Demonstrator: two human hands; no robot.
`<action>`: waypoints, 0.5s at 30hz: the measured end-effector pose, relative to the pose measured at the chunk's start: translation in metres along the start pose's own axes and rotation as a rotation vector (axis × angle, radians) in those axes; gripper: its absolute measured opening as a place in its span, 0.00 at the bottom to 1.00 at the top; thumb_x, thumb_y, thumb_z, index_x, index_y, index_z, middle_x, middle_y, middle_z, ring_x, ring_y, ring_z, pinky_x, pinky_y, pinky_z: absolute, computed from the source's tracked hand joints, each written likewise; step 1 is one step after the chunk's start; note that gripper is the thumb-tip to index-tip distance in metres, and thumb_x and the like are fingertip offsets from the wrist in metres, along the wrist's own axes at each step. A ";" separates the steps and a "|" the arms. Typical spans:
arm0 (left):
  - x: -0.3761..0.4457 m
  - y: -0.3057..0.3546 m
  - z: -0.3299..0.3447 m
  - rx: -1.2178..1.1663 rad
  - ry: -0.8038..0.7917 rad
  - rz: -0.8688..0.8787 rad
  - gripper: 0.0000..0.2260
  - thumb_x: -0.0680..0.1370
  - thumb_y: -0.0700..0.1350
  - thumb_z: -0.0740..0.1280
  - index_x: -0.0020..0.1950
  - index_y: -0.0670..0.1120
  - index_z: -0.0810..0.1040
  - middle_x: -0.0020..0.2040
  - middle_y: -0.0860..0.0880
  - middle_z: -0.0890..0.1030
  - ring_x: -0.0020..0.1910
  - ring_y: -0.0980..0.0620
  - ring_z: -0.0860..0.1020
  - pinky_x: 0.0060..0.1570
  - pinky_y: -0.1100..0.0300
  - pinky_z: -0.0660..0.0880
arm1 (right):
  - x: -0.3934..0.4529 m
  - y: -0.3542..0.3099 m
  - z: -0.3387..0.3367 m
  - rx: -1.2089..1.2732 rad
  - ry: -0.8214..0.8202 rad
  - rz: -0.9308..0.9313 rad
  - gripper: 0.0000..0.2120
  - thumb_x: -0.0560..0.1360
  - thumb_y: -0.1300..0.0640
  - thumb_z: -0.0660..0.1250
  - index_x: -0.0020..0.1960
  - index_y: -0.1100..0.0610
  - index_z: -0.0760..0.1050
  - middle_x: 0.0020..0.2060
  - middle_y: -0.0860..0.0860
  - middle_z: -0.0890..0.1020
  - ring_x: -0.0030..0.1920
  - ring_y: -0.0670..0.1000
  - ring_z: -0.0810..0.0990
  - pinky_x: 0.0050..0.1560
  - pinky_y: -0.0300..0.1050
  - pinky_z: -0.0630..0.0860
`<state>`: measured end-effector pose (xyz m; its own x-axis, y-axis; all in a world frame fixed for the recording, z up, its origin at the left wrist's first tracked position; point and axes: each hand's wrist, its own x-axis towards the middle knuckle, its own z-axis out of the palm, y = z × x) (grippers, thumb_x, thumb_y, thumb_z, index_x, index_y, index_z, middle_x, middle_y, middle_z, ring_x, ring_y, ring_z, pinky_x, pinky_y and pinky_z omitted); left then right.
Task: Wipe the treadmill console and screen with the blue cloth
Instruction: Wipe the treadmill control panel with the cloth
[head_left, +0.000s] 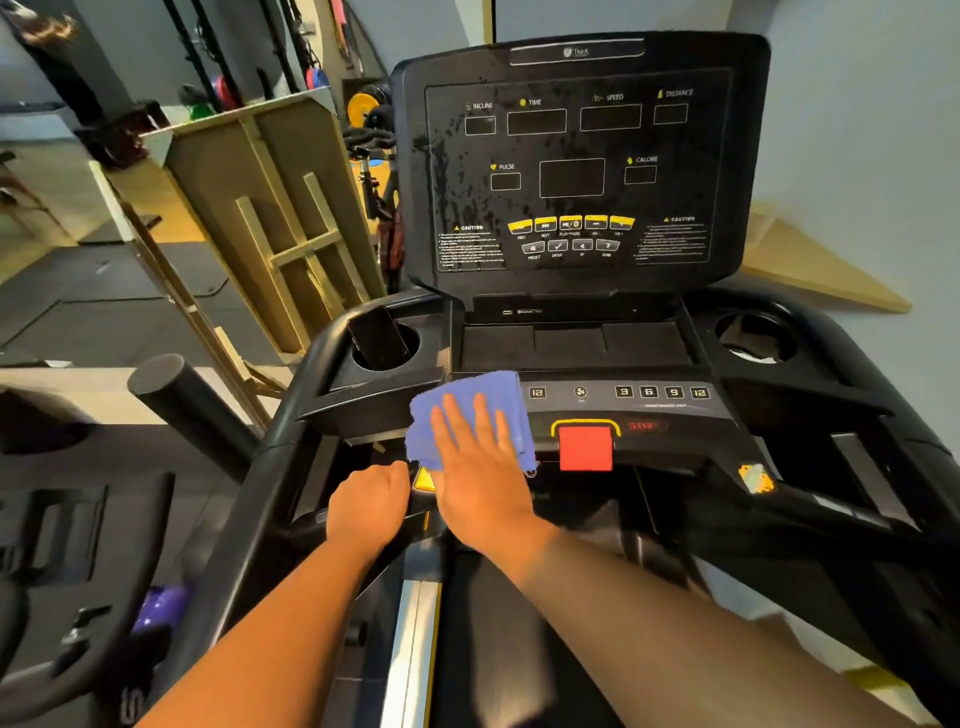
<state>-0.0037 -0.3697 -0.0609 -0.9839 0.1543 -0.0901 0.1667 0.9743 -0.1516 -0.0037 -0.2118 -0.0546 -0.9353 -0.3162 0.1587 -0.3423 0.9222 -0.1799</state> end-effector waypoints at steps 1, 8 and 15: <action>0.000 -0.002 0.002 -0.026 0.008 -0.004 0.11 0.82 0.43 0.55 0.58 0.41 0.74 0.52 0.41 0.81 0.49 0.39 0.80 0.40 0.50 0.70 | -0.007 0.002 0.005 -0.002 -0.004 -0.071 0.33 0.79 0.48 0.63 0.80 0.56 0.58 0.80 0.54 0.58 0.79 0.63 0.50 0.78 0.62 0.44; -0.002 -0.001 0.000 -0.006 -0.001 -0.001 0.09 0.81 0.43 0.57 0.59 0.43 0.71 0.55 0.41 0.80 0.51 0.39 0.80 0.41 0.50 0.70 | -0.005 0.051 -0.016 -0.065 0.007 -0.123 0.30 0.83 0.48 0.55 0.81 0.53 0.50 0.81 0.51 0.51 0.81 0.57 0.44 0.78 0.57 0.41; -0.002 0.001 -0.005 -0.062 -0.002 -0.059 0.09 0.82 0.43 0.55 0.55 0.42 0.72 0.54 0.41 0.81 0.50 0.39 0.79 0.40 0.51 0.68 | -0.007 0.038 -0.015 -0.076 -0.063 -0.217 0.30 0.82 0.49 0.55 0.82 0.53 0.50 0.81 0.51 0.50 0.80 0.60 0.44 0.76 0.57 0.36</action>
<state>-0.0020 -0.3681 -0.0562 -0.9918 0.0960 -0.0847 0.1040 0.9900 -0.0954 -0.0086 -0.1714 -0.0481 -0.8452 -0.5199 0.1240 -0.5304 0.8445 -0.0742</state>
